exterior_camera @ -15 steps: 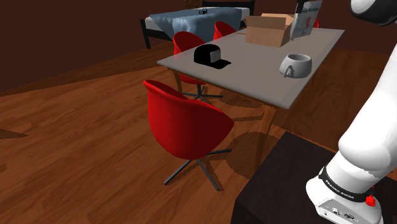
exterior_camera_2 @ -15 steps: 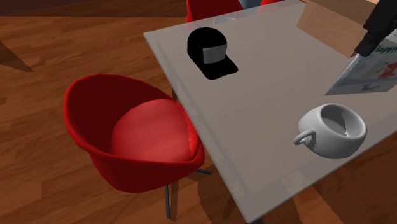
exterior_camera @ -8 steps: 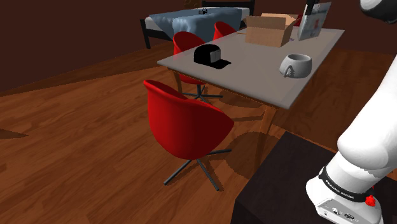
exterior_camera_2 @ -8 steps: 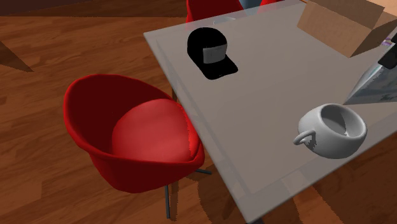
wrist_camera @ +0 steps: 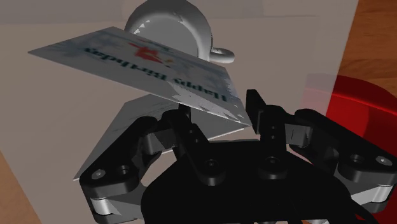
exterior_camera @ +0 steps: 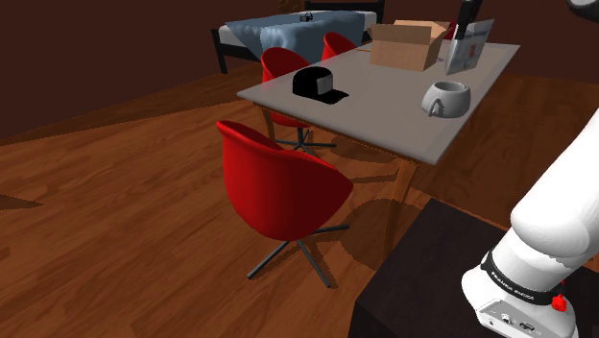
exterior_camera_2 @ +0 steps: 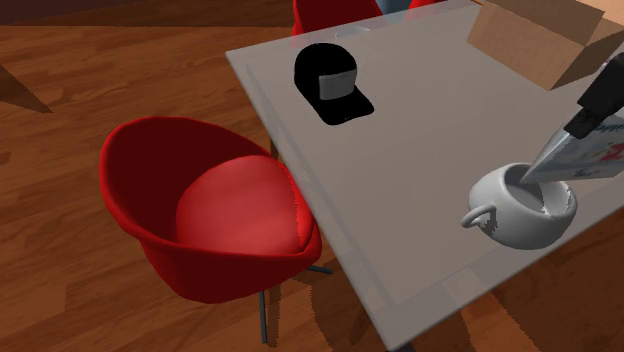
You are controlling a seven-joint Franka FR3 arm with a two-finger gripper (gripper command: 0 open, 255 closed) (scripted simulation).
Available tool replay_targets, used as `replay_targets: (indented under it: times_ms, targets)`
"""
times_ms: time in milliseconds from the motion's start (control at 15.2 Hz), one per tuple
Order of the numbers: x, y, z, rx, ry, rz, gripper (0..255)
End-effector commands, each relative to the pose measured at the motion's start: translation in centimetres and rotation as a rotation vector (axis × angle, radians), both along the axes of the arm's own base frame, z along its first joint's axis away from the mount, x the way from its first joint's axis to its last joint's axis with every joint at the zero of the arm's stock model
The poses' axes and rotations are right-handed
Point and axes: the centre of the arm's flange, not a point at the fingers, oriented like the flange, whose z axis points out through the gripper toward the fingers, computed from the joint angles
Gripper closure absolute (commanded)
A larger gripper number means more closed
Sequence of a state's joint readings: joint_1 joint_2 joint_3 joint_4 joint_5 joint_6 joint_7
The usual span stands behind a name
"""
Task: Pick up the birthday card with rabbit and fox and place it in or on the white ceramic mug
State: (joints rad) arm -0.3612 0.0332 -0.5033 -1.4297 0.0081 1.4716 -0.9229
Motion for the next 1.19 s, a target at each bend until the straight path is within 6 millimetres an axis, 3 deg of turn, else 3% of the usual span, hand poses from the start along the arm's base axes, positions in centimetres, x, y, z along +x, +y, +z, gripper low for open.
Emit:
replay_targets:
  times_ms: [0,594,1056,1122]
  targets:
    - [0.0,0.0,-1.0,-0.001,-0.001,0.000,255]
    - [0.0,0.0,-5.8,-0.001,-0.001,0.000,255]
    - [0.0,0.0,-5.8,-0.001,-0.001,0.000,255]
    - [0.0,0.0,-5.8,-0.001,-0.001,0.000,0]
